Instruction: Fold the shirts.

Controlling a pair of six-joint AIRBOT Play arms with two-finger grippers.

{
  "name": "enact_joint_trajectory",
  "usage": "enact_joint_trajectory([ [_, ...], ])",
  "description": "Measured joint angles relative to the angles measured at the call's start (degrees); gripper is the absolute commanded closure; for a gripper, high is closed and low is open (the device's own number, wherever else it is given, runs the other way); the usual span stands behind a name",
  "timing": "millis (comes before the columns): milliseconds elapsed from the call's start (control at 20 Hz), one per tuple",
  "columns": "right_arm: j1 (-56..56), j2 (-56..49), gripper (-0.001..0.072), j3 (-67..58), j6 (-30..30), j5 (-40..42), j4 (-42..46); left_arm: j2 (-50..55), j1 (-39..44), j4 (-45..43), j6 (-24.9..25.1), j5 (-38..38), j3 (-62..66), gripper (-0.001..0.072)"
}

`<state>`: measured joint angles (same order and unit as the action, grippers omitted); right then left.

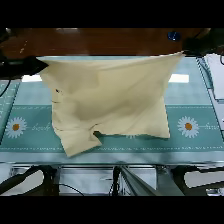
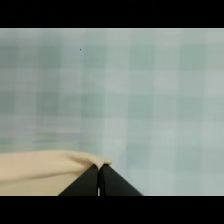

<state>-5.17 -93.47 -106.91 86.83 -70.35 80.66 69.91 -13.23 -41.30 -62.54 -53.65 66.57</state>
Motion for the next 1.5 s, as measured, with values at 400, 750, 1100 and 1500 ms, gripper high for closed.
enact_joint_trajectory([
  [400, 0.07, -10.73, 0.0688, 0.0, 0.04, 12.22, -0.68, 12.57, 6.99, 4.48, 14.03, 16.35, -0.11, 0.0679],
  [750, 0.09, -17.7, 0.0688, 0.0, 0.02, 17.86, -1.18, 19.93, 10.84, 4.92, 16.7, 28.81, -0.13, 0.0678],
  [1100, -0.15, -18.01, 0.0689, 0.0, -0.31, 16.92, -1.2, 21.55, 10.45, 4.92, 17.09, 29.18, -0.13, 0.0679],
  [1500, -1.01, -16.5, 0.0688, 0.0, -1.73, -4.52, -0.48, 20.72, 3.76, -0.68, 4.76, 5.46, -0.13, 0.0679],
])
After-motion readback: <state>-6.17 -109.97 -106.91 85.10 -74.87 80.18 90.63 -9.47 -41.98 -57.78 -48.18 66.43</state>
